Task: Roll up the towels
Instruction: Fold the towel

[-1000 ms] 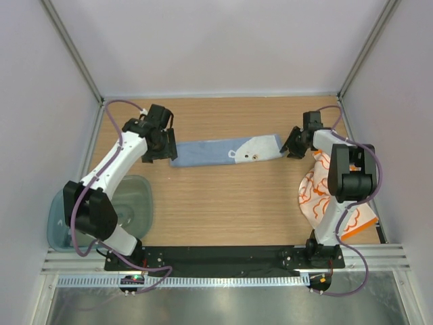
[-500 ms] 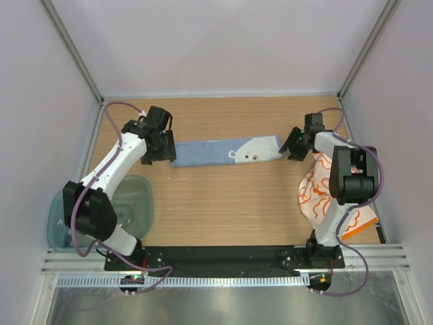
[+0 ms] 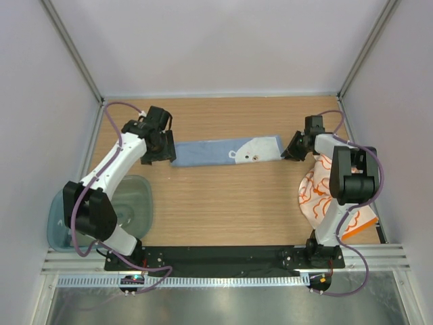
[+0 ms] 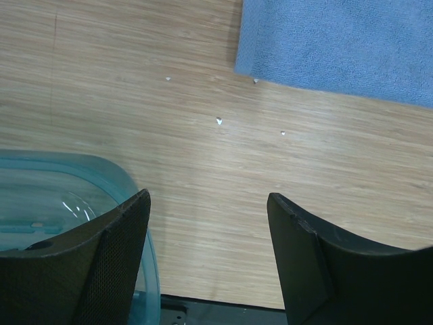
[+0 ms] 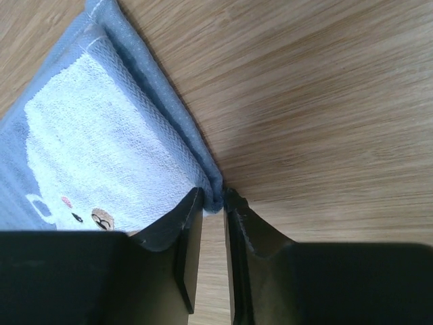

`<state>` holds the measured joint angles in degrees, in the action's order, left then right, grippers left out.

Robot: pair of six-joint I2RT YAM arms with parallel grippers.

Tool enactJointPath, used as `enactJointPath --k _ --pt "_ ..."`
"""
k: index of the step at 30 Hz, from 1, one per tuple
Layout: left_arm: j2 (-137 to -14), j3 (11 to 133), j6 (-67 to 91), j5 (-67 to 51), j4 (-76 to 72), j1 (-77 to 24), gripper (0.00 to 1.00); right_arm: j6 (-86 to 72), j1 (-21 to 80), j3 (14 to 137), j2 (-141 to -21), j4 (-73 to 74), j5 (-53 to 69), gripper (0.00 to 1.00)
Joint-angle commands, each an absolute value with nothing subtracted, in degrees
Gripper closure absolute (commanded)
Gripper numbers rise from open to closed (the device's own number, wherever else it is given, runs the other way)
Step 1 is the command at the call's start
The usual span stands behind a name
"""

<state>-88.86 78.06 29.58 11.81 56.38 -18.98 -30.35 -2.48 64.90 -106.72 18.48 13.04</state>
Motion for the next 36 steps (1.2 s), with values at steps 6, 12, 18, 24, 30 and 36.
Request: enactJointPath --k 6,12,18,24,30,36 --pt "-87.28 77.96 29.36 11.51 55.19 -18.46 0.29 -29.8 -2.46 64.51 -106.53 19.59 10.3 0.99" --pt "-87.45 77.96 29.27 10.81 55.2 -18.54 0.3 -27.25 -4.48 68.02 -102.66 27.5 -2.43 0.99" --pt "-87.36 77.78 29.18 9.76 55.02 -18.54 0.3 -24.97 -6.68 72.59 -100.81 32.08 -6.24 0.99" --pt "-87.01 77.78 29.18 9.05 55.02 -18.54 0.3 -21.01 -1.33 78.47 -100.55 34.8 -6.15 0.99" --pt "-86.49 77.78 29.09 8.88 55.02 -18.37 0.3 -19.69 9.57 85.06 -99.76 37.79 -6.15 0.99" --pt "-86.31 77.61 29.09 8.88 55.2 -17.84 0.29 -20.3 18.96 93.32 -100.54 39.98 -5.01 0.99"
